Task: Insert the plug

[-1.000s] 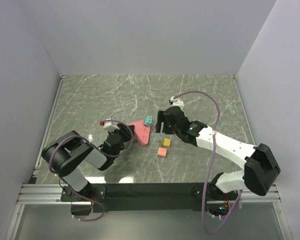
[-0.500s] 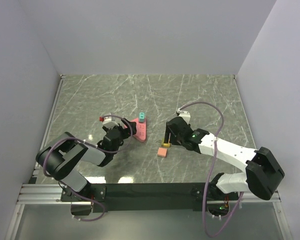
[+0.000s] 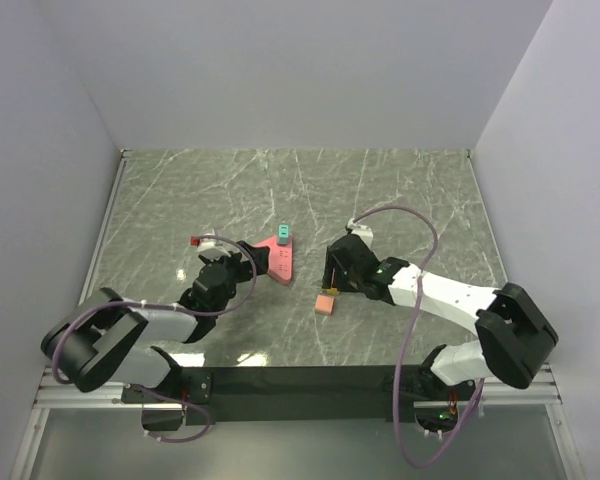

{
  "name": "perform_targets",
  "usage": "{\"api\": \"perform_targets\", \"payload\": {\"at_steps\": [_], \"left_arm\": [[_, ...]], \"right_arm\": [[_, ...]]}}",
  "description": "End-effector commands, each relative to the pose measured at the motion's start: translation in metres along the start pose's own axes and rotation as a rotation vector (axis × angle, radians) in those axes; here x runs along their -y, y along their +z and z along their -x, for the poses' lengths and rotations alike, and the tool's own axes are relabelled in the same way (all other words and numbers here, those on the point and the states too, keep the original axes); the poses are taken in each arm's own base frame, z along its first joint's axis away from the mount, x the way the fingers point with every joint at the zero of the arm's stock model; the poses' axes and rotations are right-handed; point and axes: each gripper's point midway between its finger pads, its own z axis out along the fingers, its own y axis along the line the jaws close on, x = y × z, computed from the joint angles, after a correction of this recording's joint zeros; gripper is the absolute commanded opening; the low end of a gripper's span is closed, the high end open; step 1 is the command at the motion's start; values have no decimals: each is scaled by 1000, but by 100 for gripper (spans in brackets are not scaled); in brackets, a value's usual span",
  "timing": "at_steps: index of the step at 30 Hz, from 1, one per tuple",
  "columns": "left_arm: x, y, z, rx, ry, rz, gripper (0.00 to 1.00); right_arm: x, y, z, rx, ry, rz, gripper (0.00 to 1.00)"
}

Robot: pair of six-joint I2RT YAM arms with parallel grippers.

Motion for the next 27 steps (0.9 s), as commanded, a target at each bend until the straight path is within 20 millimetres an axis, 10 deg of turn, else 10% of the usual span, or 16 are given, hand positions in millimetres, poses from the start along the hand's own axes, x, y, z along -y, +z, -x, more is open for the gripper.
{"api": "perform_targets", "payload": {"at_steps": [1, 15, 27], "left_arm": [[6, -8, 10, 13, 8, -31, 99], [8, -26, 25, 35, 11, -45, 100], [63, -30, 12, -75, 20, -314, 100]], "right_arm": [[-5, 7, 1, 4, 20, 2, 69], [-7, 33, -14, -61, -18, -50, 68], [-16, 16, 5, 38, -98, 16, 26]]}}
